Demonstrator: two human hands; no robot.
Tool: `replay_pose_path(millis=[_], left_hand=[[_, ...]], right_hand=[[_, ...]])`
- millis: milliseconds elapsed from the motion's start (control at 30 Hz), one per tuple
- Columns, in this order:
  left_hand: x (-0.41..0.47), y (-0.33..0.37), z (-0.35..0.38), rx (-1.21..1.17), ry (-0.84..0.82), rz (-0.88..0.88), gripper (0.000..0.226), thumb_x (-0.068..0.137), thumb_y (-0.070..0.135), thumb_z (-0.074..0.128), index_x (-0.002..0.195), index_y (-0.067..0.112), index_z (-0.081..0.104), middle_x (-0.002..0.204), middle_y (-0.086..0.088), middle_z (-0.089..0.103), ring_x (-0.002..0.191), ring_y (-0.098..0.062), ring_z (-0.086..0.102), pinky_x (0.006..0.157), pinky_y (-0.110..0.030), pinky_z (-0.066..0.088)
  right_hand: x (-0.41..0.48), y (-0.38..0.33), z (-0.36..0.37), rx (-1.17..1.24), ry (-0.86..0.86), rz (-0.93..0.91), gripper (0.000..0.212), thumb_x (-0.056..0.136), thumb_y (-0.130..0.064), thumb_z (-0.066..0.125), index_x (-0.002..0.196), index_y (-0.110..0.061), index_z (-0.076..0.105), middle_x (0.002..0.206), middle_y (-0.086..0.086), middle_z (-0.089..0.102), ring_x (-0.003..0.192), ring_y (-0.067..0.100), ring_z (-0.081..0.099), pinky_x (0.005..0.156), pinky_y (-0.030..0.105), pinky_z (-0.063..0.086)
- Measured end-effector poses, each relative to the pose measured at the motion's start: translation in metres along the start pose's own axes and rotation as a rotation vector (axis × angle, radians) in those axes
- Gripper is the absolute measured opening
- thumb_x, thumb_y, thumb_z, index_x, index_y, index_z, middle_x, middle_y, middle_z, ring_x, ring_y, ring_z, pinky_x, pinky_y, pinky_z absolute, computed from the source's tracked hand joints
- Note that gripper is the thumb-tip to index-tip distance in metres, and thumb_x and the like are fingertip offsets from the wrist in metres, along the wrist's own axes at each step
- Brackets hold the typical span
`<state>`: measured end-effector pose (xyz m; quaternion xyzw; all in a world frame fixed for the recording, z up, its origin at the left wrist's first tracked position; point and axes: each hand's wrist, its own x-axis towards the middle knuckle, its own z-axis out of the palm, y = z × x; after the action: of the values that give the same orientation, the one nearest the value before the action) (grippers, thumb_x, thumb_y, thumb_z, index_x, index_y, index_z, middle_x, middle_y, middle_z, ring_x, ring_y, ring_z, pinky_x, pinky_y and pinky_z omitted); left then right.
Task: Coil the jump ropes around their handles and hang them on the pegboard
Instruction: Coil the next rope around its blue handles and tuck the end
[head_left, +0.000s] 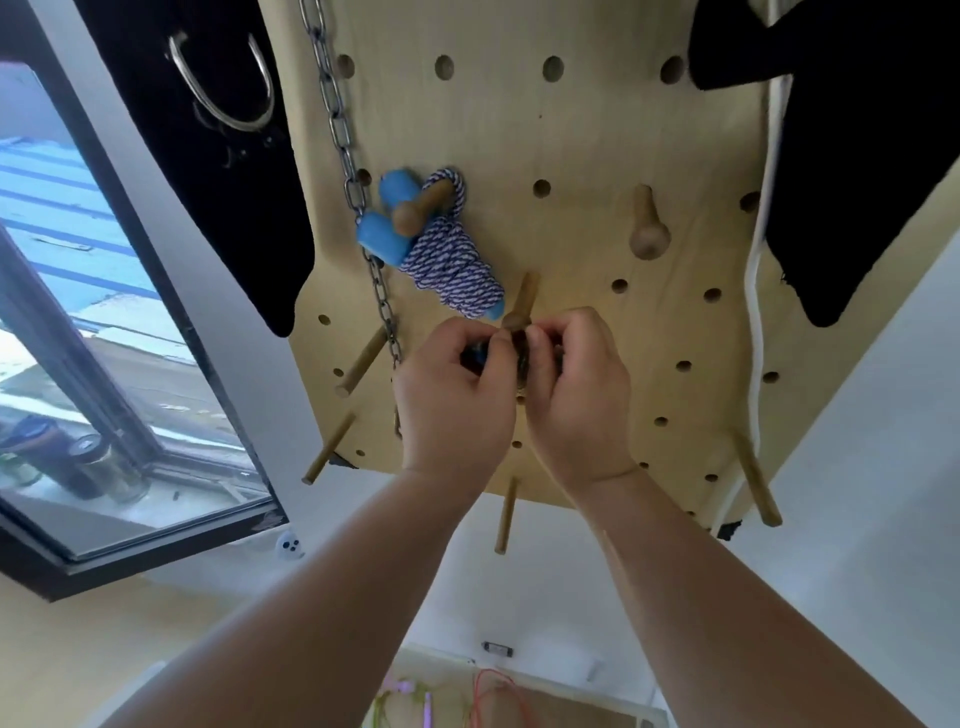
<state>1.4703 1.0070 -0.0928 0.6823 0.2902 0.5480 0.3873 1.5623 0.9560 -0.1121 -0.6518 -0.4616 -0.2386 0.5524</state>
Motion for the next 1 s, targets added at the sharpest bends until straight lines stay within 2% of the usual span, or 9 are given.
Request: replay_pose_path(millis=[133, 267, 400, 500, 667, 733, 900, 1000], left_hand=[[0.004, -0.006, -0.002, -0.008, -0.031, 0.06, 0.009, 0.093, 0.016, 0.067, 0.086, 0.017, 0.072, 0.07, 0.01, 0.067, 0.067, -0.009, 0.064, 0.062, -0.026, 0.054], [0.008, -0.008, -0.002, 0.012, -0.058, 0.137, 0.009, 0.096, 0.015, 0.064, 0.089, 0.014, 0.068, 0.07, 0.009, 0.063, 0.066, -0.009, 0.059, 0.057, -0.015, 0.044], [0.014, -0.009, 0.002, 0.028, -0.088, 0.172, 0.012, 0.099, 0.015, 0.059, 0.087, 0.014, 0.06, 0.069, 0.008, 0.057, 0.064, -0.009, 0.054, 0.053, -0.016, 0.04], [0.017, -0.007, 0.006, 0.026, -0.105, 0.136, 0.016, 0.1, 0.015, 0.056, 0.085, 0.017, 0.052, 0.066, 0.011, 0.051, 0.062, -0.002, 0.051, 0.052, -0.013, 0.036], [0.03, -0.008, 0.003, -0.099, -0.253, 0.023, 0.023, 0.102, 0.016, 0.053, 0.08, 0.019, 0.047, 0.065, 0.01, 0.049, 0.057, -0.003, 0.044, 0.051, -0.021, 0.038], [0.032, -0.006, 0.002, -0.139, -0.287, -0.015, 0.023, 0.103, 0.016, 0.052, 0.08, 0.019, 0.048, 0.067, 0.008, 0.05, 0.058, -0.003, 0.043, 0.053, -0.022, 0.038], [0.035, -0.001, 0.006, -0.238, -0.296, -0.129, 0.017, 0.101, 0.012, 0.051, 0.086, 0.005, 0.05, 0.072, -0.006, 0.052, 0.064, -0.013, 0.046, 0.057, -0.034, 0.04], [0.036, 0.0, 0.006, -0.29, -0.328, -0.163, 0.014, 0.099, 0.009, 0.05, 0.085, 0.004, 0.05, 0.074, -0.008, 0.051, 0.068, -0.016, 0.047, 0.061, -0.036, 0.041]], right_hand=[[0.003, -0.005, -0.002, 0.006, -0.037, 0.049, 0.012, 0.103, -0.018, 0.054, 0.094, -0.009, 0.056, 0.083, -0.002, 0.058, 0.066, 0.007, 0.05, 0.058, 0.009, 0.037], [0.006, -0.013, -0.003, 0.021, -0.071, 0.114, 0.011, 0.103, -0.024, 0.052, 0.094, -0.018, 0.051, 0.081, -0.004, 0.06, 0.069, 0.009, 0.057, 0.057, 0.018, 0.043], [0.008, -0.019, -0.001, 0.041, -0.052, 0.189, 0.012, 0.104, -0.025, 0.052, 0.093, -0.021, 0.05, 0.079, -0.007, 0.058, 0.068, 0.006, 0.056, 0.057, 0.014, 0.041], [0.006, -0.022, 0.006, 0.081, -0.01, 0.258, 0.015, 0.104, -0.026, 0.051, 0.09, -0.022, 0.049, 0.077, -0.007, 0.057, 0.067, 0.007, 0.055, 0.056, 0.015, 0.04], [0.007, -0.023, 0.01, 0.099, 0.011, 0.269, 0.016, 0.104, -0.027, 0.049, 0.089, -0.021, 0.047, 0.075, -0.007, 0.055, 0.064, 0.01, 0.054, 0.054, 0.023, 0.042], [0.008, -0.023, 0.009, 0.1, 0.007, 0.273, 0.016, 0.104, -0.026, 0.049, 0.089, -0.022, 0.047, 0.074, -0.008, 0.053, 0.064, 0.008, 0.052, 0.055, 0.021, 0.041], [0.01, -0.027, 0.01, 0.167, 0.012, 0.387, 0.022, 0.104, -0.025, 0.05, 0.084, -0.028, 0.046, 0.071, -0.011, 0.053, 0.062, 0.002, 0.05, 0.054, 0.018, 0.039], [0.009, -0.027, 0.011, 0.162, 0.005, 0.391, 0.02, 0.105, -0.025, 0.049, 0.085, -0.027, 0.047, 0.072, -0.012, 0.053, 0.063, 0.001, 0.05, 0.054, 0.013, 0.037]])
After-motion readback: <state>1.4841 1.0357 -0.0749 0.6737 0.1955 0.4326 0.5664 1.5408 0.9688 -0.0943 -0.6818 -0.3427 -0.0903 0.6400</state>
